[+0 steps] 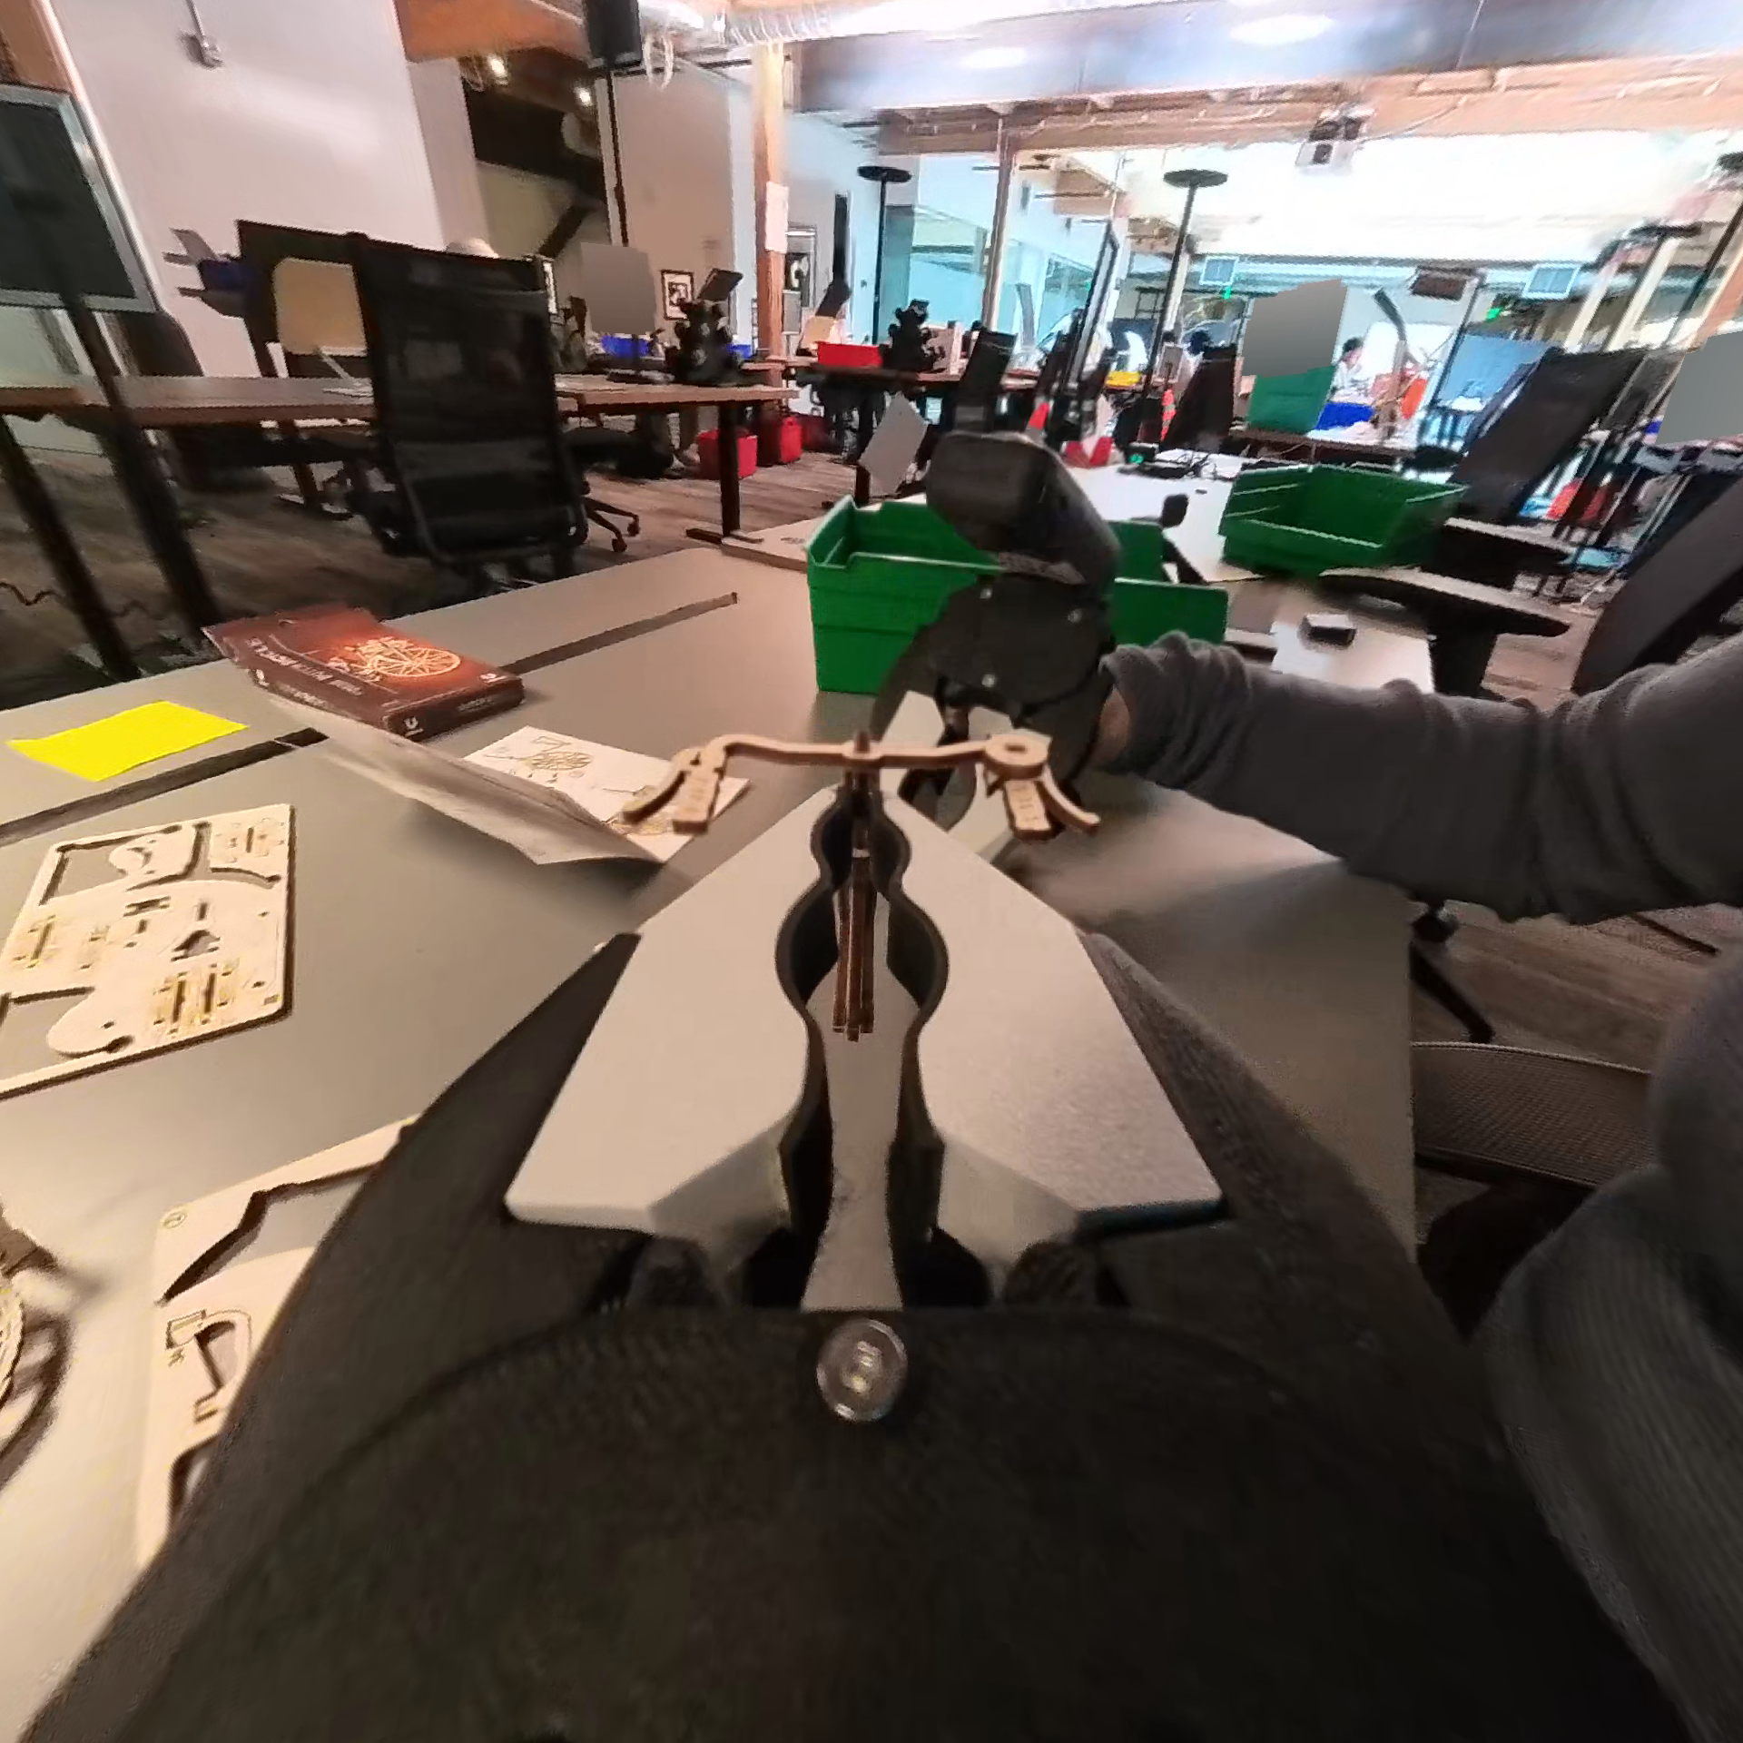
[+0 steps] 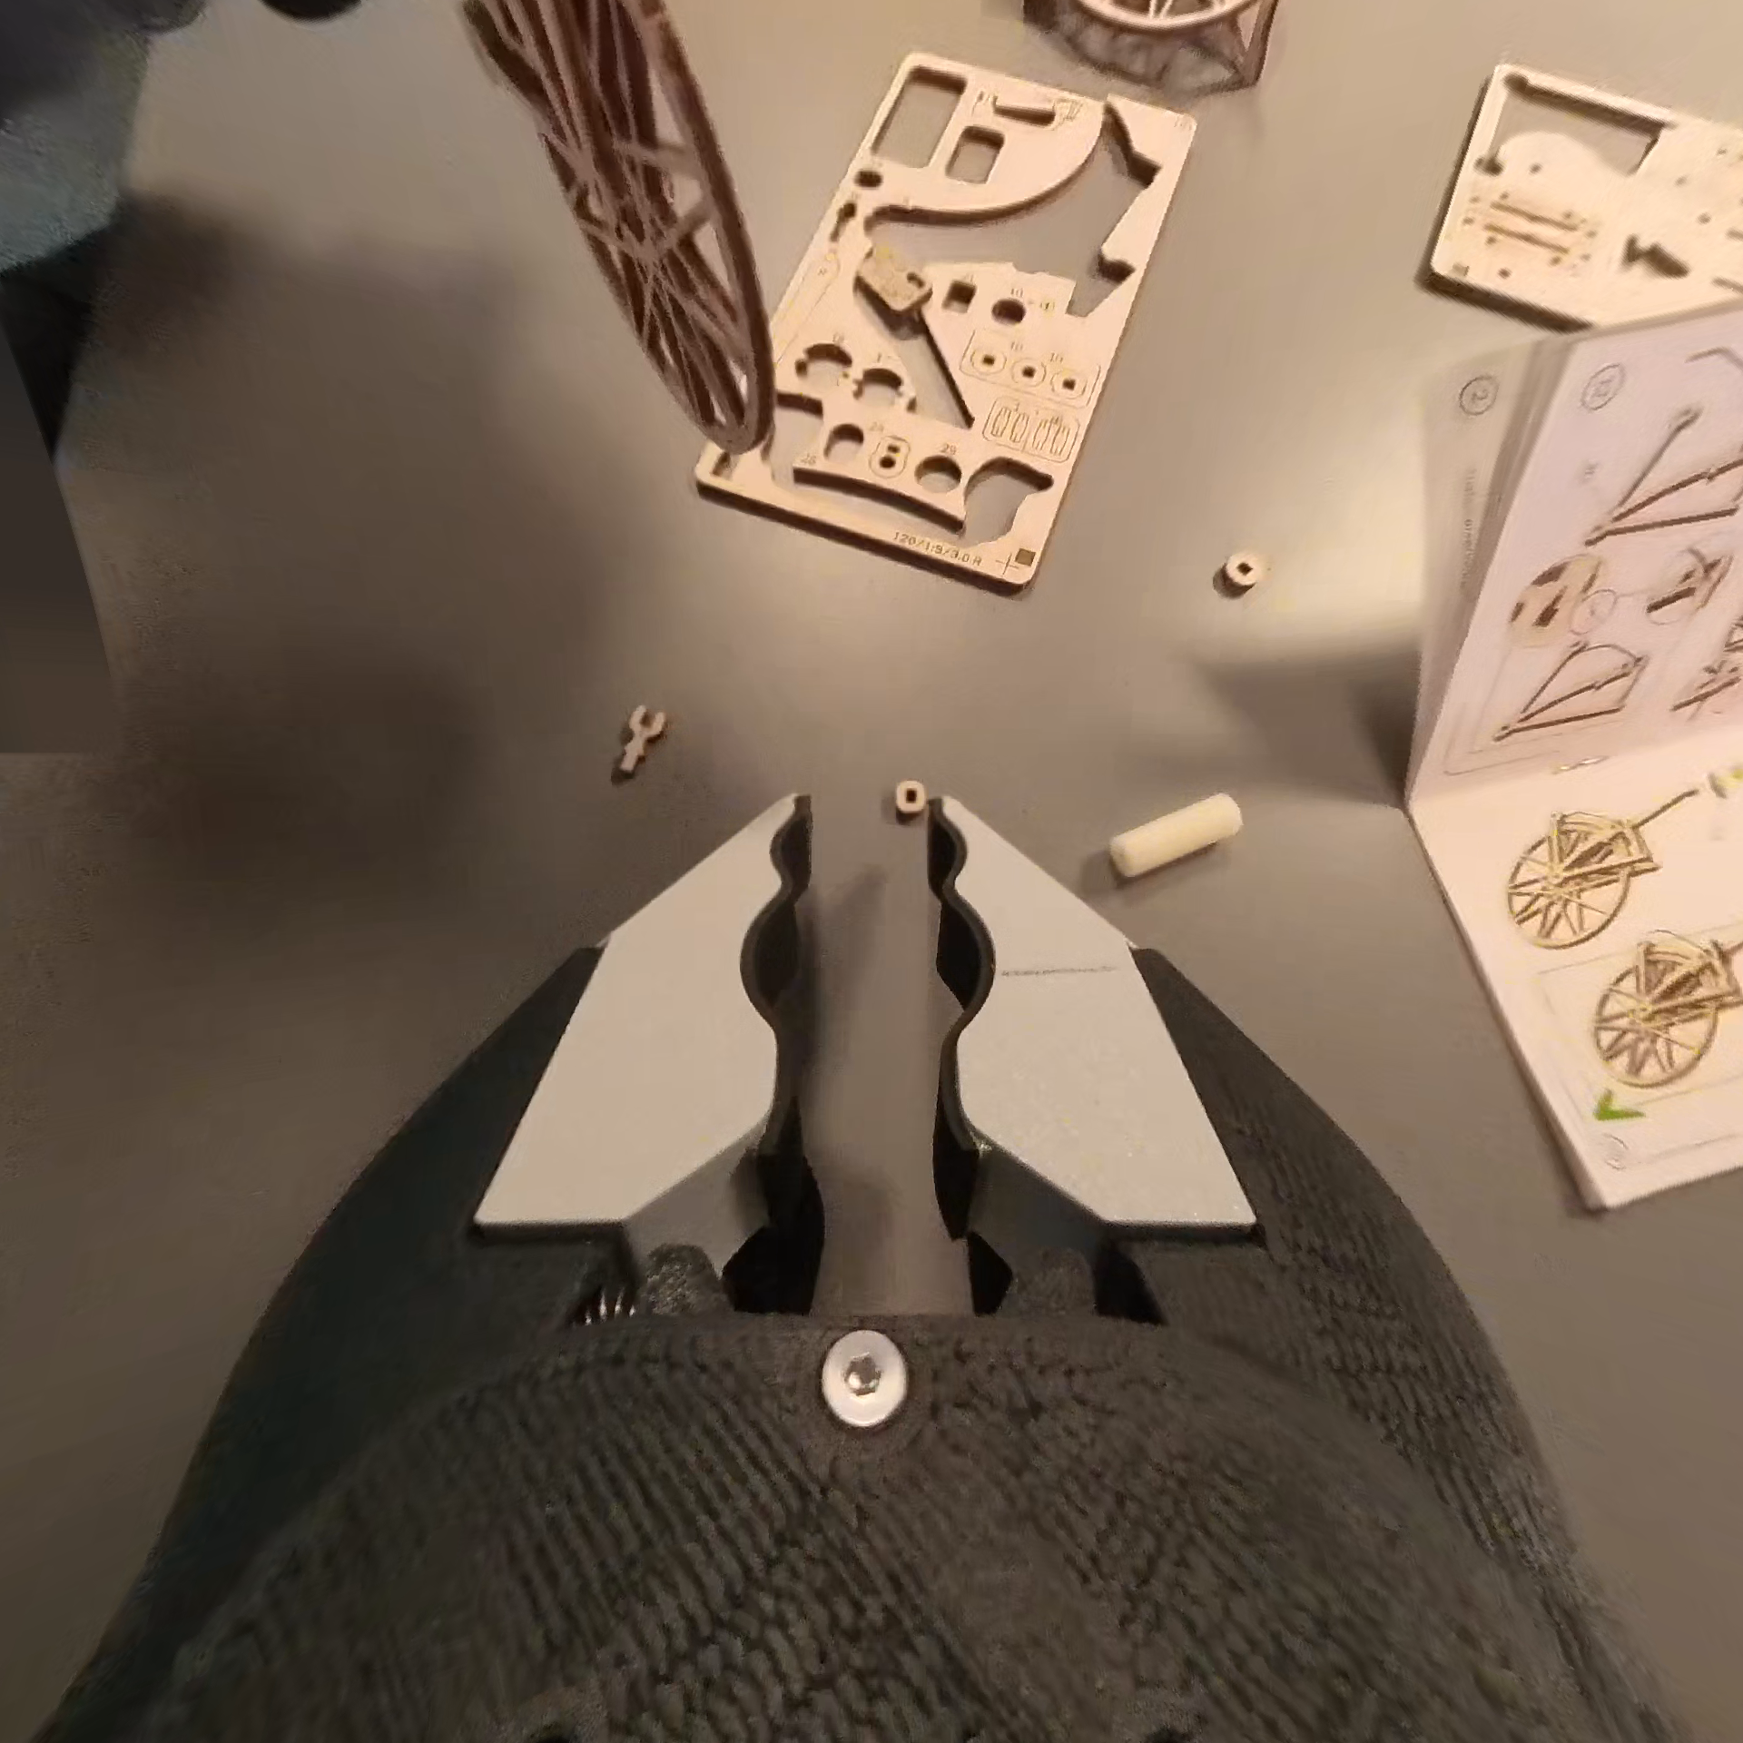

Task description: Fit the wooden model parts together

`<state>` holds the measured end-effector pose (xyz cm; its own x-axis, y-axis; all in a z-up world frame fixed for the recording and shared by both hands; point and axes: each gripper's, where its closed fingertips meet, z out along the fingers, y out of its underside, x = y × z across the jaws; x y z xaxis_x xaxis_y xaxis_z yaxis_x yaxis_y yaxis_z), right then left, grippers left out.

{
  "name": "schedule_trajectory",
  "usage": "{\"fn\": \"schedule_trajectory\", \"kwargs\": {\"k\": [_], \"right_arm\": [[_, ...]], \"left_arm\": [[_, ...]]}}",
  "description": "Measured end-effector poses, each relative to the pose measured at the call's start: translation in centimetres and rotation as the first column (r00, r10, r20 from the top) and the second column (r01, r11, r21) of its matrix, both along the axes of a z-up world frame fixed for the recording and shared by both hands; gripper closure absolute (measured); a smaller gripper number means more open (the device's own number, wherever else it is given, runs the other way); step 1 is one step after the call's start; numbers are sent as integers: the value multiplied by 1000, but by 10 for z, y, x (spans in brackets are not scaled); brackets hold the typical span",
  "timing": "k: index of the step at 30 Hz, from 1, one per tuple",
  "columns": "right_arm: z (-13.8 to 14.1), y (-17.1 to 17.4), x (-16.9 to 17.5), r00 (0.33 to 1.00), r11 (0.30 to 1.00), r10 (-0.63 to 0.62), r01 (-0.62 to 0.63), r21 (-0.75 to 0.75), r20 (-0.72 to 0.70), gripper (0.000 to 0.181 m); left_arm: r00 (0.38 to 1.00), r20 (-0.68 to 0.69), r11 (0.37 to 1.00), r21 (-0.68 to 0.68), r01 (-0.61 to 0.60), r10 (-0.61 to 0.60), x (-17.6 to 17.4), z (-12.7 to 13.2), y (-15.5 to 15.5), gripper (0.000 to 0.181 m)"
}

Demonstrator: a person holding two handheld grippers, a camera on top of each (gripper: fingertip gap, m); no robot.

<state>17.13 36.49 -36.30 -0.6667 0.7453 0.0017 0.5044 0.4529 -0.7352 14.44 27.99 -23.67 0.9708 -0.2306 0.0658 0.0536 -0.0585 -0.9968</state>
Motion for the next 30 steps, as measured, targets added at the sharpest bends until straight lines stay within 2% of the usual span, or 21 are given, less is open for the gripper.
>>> {"fn": "schedule_trajectory", "kwargs": {"k": [6, 8, 10, 13, 15, 18, 22, 30], "right_arm": [[-7, -1, -8, 1000, 1000, 0, -1, -29, -20, 163], [2, -7, -8, 999, 998, 21, -24, -66, -44, 161], [34, -20, -11, 985, 986, 49, -75, -151, -167, 158], [92, -41, -6, 925, 943, 86, -196, -270, -371, 150], [111, -54, -2, 897, 923, 123, -260, -282, -424, 149], [109, -68, -2, 898, 926, 181, -293, -239, -402, 153], [98, -78, -2, 903, 920, 228, -322, -223, -364, 171], [96, -88, 1, 910, 889, 169, -306, -339, -378, 175]], "left_arm": [[999, 8, 999, -11, 36, -36, 2, -6, -3, 180], [999, 0, 999, -11, 46, -46, 2, -5, -5, 180], [999, -8, 999, -15, 50, -50, 2, -4, -6, 180], [997, -20, 997, -28, 70, -70, 4, -6, -7, 180], [996, -20, 996, -32, 89, -89, 7, -6, -7, 180], [992, -11, 992, -25, 124, -124, 14, -4, -7, 180], [987, 25, 987, 18, 161, -162, 20, 4, -8, 180], [981, 94, 980, 126, 155, -167, 28, 16, -1, 180]]}}
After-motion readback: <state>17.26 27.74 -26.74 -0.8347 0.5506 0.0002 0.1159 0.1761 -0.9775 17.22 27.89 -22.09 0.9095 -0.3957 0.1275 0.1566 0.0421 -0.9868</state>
